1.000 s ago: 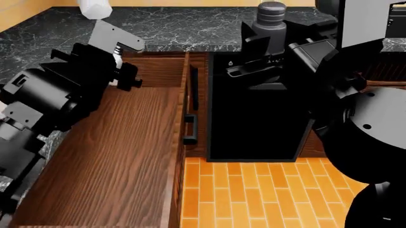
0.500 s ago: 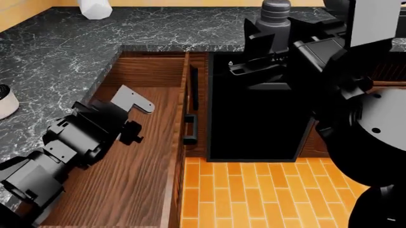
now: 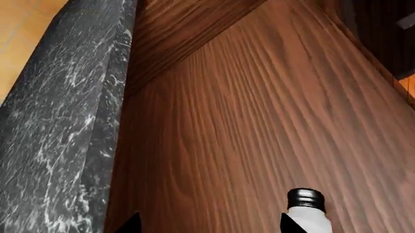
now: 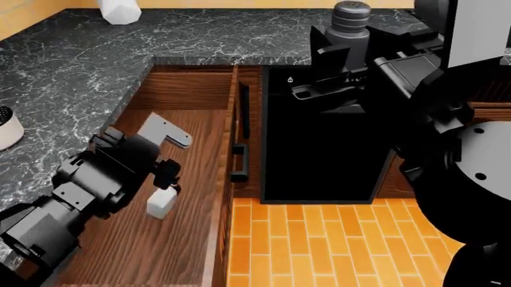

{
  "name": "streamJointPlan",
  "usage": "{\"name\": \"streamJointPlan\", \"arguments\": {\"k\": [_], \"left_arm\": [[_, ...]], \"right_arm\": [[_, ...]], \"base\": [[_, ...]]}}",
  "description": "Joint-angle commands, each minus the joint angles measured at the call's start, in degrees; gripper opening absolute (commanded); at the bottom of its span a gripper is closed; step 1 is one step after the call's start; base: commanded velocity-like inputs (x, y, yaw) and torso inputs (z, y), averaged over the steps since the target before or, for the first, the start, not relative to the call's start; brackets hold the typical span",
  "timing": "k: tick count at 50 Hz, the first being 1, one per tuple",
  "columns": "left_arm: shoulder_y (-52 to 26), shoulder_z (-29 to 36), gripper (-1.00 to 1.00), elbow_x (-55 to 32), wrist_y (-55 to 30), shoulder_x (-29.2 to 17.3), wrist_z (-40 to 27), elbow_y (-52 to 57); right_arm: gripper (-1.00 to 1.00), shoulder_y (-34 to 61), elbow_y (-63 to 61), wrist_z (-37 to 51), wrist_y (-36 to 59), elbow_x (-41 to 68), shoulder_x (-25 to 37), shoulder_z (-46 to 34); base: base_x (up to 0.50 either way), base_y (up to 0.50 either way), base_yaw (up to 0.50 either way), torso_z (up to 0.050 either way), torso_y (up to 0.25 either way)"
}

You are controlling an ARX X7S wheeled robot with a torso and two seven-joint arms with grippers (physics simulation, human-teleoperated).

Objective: Pick and place the shaker into the drawer. Then close the cabinet.

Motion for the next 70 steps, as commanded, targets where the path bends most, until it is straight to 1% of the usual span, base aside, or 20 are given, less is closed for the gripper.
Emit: {"name": "streamJointPlan", "arguments": {"k": [1,5,7,11,15,17,19,22,25,29,31,35,43,48,54,60,62,65,67,70], "left_arm": [[-12.9,-8.2,1.00,-4.5,-3.2,-5.0,-2.7,13.7],[-20.9,-11.3,1.00,-7.2,-6.4,-7.0,-2.0,21.4],[-25.0,-11.8,1.00,-7.2,-7.5,-7.5,-1.3,24.2],[-31.8,-12.7,1.00,-6.1,-7.9,-7.0,-0.4,25.0],[-38.0,-11.3,1.00,-2.7,-6.8,-5.3,2.1,22.0],[-41.4,-11.0,1.00,-1.4,-6.3,-3.8,4.0,17.9],[-45.1,-11.8,1.00,-0.1,-4.4,-1.7,5.6,12.3],[-51.3,-10.9,1.00,2.3,-1.8,2.1,10.5,2.4],[-57.1,-7.8,1.00,7.1,3.8,6.8,16.1,-8.8],[-62.6,-6.2,1.00,11.2,11.5,12.8,20.6,-23.9],[-63.4,-6.1,1.00,12.1,13.4,13.9,21.4,-26.9],[-63.3,-6.5,1.00,12.1,12.8,13.9,21.9,-26.9],[-60.0,-7.7,1.00,10.4,7.9,10.1,19.5,-17.4],[-58.2,-8.4,1.00,9.4,5.7,7.8,18.1,-13.2],[-56.5,-8.7,1.00,8.6,3.9,5.7,17.4,-9.4],[-55.9,-8.7,1.00,8.3,2.5,4.3,17.4,-7.2],[-56.3,-8.5,1.00,8.5,2.6,4.4,17.8,-7.7],[-56.4,-8.5,1.00,8.7,2.4,4.3,18.0,-7.5],[-56.2,-8.4,1.00,8.7,2.2,4.0,17.9,-7.1],[-56.0,-8.5,1.00,8.7,2.0,3.8,17.8,-6.8]], "right_arm": [[-1.00,-0.2,-0.2,-0.3,-0.5,-0.3,0.5,-0.5],[-1.00,0.7,1.2,0.1,0.2,0.7,0.3,-1.5],[-1.00,1.7,2.5,0.1,1.2,1.6,0.4,-2.5],[-1.00,3.8,5.2,-0.9,3.3,4.4,0.3,-4.7],[-1.00,5.6,6.5,-1.0,4.1,6.3,0.0,-5.9],[-1.00,5.8,7.3,-0.9,4.6,7.1,0.1,-6.6],[-1.00,5.8,7.3,-2.8,5.5,6.7,0.3,-8.2],[-1.00,6.5,8.2,-5.2,6.4,6.9,-0.1,-10.3],[-1.00,8.9,10.3,-9.6,7.2,4.9,-0.9,-13.2],[-1.00,12.4,13.1,-18.6,6.9,-0.6,-2.6,-19.4],[-1.00,13.7,14.1,-22.7,6.0,-3.6,-3.4,-22.8],[-1.00,18.0,17.0,-30.6,4.1,-8.8,-5.3,-29.2],[-1.00,27.1,25.0,-46.9,-1.8,-18.9,-10.8,-43.1],[-1.00,29.8,28.6,-53.2,-4.7,-22.8,-14.1,-49.8],[-1.00,28.8,34.2,-57.1,-9.1,-26.5,-17.5,-55.4],[-1.00,27.3,43.2,-57.9,-17.4,-30.4,-20.4,-61.7],[-1.00,29.0,46.9,-55.9,-22.6,-26.7,-20.5,-67.2],[-1.00,32.1,51.8,-52.8,-31.0,-18.8,-20.5,-77.6],[-1.00,33.3,53.3,-51.5,-34.8,-14.6,-20.5,-83.6],[-1.00,32.8,54.0,-50.8,-36.8,-12.0,-20.5,-87.8]], "base": [[0.00,0.00,0.00,0.000,0.000],[0.00,0.00,0.00,0.000,0.000],[0.00,0.00,0.00,0.000,0.000],[0.00,0.00,0.00,0.000,0.000],[0.00,0.00,0.00,0.000,0.000],[0.00,0.00,0.00,0.000,0.000],[0.00,0.00,0.00,0.000,0.000],[0.00,0.00,0.00,0.000,0.000],[0.00,0.00,0.00,0.000,0.000],[0.00,0.00,0.00,0.000,0.000],[0.00,0.00,0.00,0.000,0.000],[0.00,0.00,0.00,0.000,0.000],[0.00,0.00,0.00,0.000,0.000],[0.00,0.00,0.00,0.000,0.000],[0.00,0.00,0.00,0.000,0.000],[0.00,0.00,0.00,0.000,0.000],[0.00,0.00,0.00,0.000,0.000],[0.00,0.00,0.00,0.000,0.000],[0.00,0.00,0.00,0.000,0.000],[0.00,0.00,0.00,0.000,0.000]]}}
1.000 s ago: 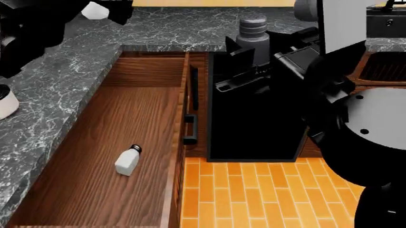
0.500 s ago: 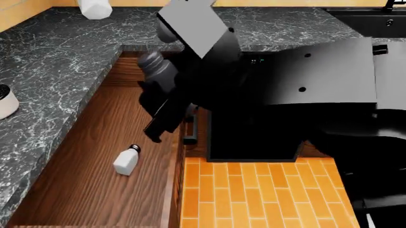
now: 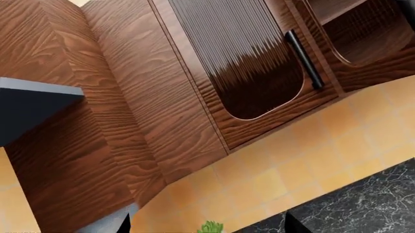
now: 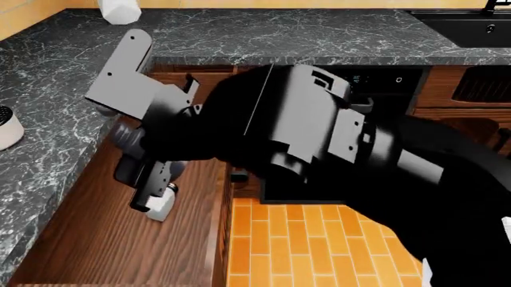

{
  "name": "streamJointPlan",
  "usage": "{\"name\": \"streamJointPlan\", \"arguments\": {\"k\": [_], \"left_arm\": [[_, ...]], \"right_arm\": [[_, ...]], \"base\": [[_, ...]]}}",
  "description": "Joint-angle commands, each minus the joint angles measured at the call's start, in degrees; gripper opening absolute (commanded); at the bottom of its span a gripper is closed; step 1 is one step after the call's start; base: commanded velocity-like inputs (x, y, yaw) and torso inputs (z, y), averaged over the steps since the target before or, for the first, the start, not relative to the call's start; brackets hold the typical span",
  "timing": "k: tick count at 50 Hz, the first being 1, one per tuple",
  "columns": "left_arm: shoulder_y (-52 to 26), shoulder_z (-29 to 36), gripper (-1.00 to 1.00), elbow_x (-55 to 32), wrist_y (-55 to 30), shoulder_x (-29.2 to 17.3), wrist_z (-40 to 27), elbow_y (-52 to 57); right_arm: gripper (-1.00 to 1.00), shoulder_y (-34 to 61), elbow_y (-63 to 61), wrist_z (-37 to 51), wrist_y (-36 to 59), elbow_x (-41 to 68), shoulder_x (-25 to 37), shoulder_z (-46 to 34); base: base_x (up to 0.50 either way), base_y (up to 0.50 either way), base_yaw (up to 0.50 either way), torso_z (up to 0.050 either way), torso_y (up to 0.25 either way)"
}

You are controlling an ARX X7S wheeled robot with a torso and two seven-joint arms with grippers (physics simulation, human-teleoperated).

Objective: Pick and place the shaker into the drawer. Then close the cabinet.

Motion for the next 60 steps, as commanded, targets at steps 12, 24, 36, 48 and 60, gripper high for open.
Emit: {"name": "streamJointPlan", "arguments": {"k": [12,24,36,48,60], "left_arm": [[1.4,-0.3,1.00,-0.4,-2.6,-1.7,-0.7,4.0],[3.5,-0.9,1.00,-1.7,-6.2,-4.1,-2.9,10.6],[4.4,-0.9,1.00,-1.7,-6.9,-4.7,-3.1,11.4],[4.0,-0.8,1.00,-1.5,-6.7,-3.6,-2.4,10.1],[4.7,-3.1,1.00,-3.5,-8.4,-3.7,-4.4,14.2]], "right_arm": [[-1.00,-4.7,8.4,2.3,-11.8,5.2,-2.0,-21.3],[-1.00,-9.2,7.8,2.8,-12.3,4.6,-2.0,-21.1],[1.00,-7.0,5.6,5.3,-14.0,9.7,-2.0,-21.0],[1.00,1.9,7.9,10.0,-20.2,17.9,-1.1,-16.9],[1.00,8.9,5.8,22.9,-25.7,20.2,12.4,-5.1]], "base": [[0.00,0.00,0.00,0.000,0.000],[0.00,0.00,0.00,0.000,0.000],[0.00,0.00,0.00,0.000,0.000],[0.00,0.00,0.00,0.001,0.000],[0.00,0.00,0.00,0.000,0.000]]}}
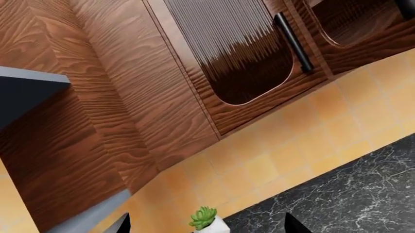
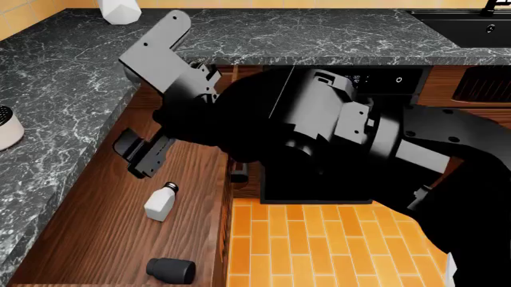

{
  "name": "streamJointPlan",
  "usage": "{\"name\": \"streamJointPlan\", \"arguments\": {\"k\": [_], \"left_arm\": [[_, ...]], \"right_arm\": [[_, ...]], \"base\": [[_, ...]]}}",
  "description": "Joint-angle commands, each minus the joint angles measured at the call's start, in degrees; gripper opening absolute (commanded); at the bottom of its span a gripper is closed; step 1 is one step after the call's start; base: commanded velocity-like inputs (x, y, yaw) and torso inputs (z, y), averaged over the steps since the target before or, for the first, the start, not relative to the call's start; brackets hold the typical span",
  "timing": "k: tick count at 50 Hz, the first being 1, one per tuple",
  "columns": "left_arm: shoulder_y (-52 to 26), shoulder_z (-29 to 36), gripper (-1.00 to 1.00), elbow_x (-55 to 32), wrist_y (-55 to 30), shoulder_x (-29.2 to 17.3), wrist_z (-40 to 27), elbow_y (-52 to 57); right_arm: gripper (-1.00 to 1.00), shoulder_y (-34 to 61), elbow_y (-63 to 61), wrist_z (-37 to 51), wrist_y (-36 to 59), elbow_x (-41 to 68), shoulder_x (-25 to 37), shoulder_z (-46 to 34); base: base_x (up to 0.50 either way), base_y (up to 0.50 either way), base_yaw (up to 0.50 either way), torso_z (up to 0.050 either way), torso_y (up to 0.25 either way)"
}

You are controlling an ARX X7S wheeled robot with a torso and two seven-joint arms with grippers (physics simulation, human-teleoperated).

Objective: Pick and place the shaker into the drawer. Then close the cabinet.

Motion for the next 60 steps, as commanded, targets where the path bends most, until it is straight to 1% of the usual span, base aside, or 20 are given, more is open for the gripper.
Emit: {"name": "streamJointPlan", "arguments": {"k": [1,5,10,15,19,29,40,60], "left_arm": [[1.2,-2.3,1.00,-2.1,-1.6,-0.2,-2.1,3.8],[3.8,-4.3,1.00,-4.3,-2.9,-0.6,-4.6,7.6],[6.5,-6.5,1.00,-6.7,-4.1,-0.5,-7.4,10.9],[7.7,-7.2,1.00,-7.8,-4.7,0.0,-8.6,12.8],[8.6,-7.6,1.00,-8.4,-5.0,0.1,-9.2,13.7],[9.7,-7.9,1.00,-9.2,-5.6,-0.1,-9.7,15.5],[10.2,-8.4,1.00,-9.9,-6.2,-0.2,-10.4,16.6],[12.3,-8.8,1.00,-10.2,-6.0,-0.2,-11.8,17.6]], "right_arm": [[1.00,5.7,-1.7,11.3,-5.1,2.6,11.0,8.4],[1.00,6.0,-5.6,18.8,-5.4,2.1,17.2,9.8],[1.00,5.5,-11.8,23.6,-5.8,3.9,24.2,12.2],[1.00,5.9,-14.3,26.5,-6.0,5.5,28.3,14.2],[1.00,5.4,-16.2,27.9,-6.8,5.5,30.3,15.0],[1.00,3.8,-18.5,29.9,-8.3,4.3,31.7,15.3],[1.00,1.6,-20.1,30.7,-12.3,6.5,32.9,18.5],[1.00,-0.4,-20.7,30.7,-12.8,7.8,33.9,19.0]], "base": [[0.00,0.00,0.00,0.000,0.000],[0.00,0.00,0.00,0.000,0.000],[0.00,0.00,0.00,0.000,0.000],[0.00,0.00,0.00,0.000,0.000],[0.00,0.00,0.00,0.000,0.000],[0.00,0.00,0.00,0.000,0.000],[-0.04,-0.50,0.00,0.000,0.000],[-0.04,-0.50,0.00,0.000,0.000]]}}
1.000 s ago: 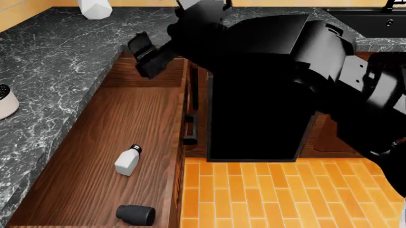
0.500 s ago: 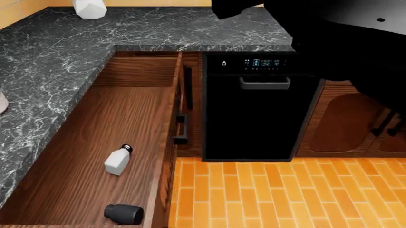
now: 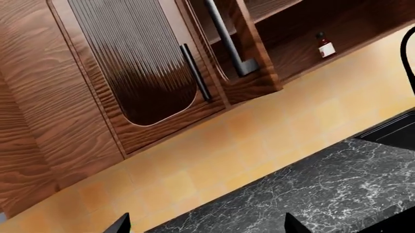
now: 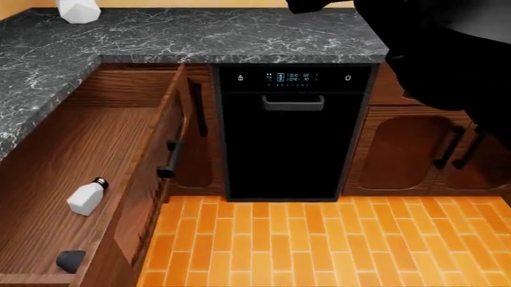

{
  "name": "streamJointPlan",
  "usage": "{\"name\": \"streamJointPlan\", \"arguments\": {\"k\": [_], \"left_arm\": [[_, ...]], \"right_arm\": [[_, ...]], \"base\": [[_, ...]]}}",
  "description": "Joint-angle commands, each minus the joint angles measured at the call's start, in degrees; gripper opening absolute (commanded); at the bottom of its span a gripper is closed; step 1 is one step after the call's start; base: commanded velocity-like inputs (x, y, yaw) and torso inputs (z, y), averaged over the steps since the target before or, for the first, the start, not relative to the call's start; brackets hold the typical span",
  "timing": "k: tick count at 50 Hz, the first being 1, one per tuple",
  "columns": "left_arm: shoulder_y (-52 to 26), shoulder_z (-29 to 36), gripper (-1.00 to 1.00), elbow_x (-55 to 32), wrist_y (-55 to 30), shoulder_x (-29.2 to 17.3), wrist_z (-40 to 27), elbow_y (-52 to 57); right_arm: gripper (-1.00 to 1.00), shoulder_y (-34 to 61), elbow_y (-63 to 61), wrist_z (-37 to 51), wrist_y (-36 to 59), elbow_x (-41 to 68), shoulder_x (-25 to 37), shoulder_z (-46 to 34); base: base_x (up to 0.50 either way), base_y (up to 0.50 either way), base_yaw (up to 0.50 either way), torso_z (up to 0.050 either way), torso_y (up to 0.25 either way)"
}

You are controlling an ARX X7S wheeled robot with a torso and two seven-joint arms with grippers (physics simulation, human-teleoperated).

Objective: Pick and place the shaker into the drawer. Then close the cabinet.

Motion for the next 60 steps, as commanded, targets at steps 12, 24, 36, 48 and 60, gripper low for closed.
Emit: {"name": "streamJointPlan", "arguments": {"k": [12,24,36,48,60], "left_arm": [[3.8,-1.0,1.00,-1.1,0.2,-0.7,-2.0,2.3],[49.4,-6.4,1.00,-1.5,22.0,2.5,-19.4,4.8],[65.4,-4.2,1.00,7.9,46.6,12.0,-16.1,-19.9],[67.5,-6.6,1.00,8.5,62.4,21.6,-8.2,-48.9],[69.9,-6.0,1.00,7.6,70.7,23.3,-11.1,-56.0]], "right_arm": [[1.00,-0.9,0.1,0.3,0.0,0.6,0.5,0.4],[1.00,-15.7,25.9,-6.3,-4.4,-7.0,-5.8,-7.4],[1.00,-33.6,50.0,-10.1,-23.6,-12.3,-14.9,-6.5],[1.00,-42.9,79.9,-22.9,-32.6,-12.3,-30.4,-2.9],[1.00,-52.5,80.0,-27.3,-36.9,-17.9,-33.4,6.4]], "base": [[-0.04,-0.50,0.00,0.000,0.000],[-0.02,-0.25,0.00,0.000,0.000],[0.00,0.00,0.00,0.000,0.000],[0.00,0.00,0.00,0.000,0.000],[0.00,0.00,0.00,0.000,0.000]]}}
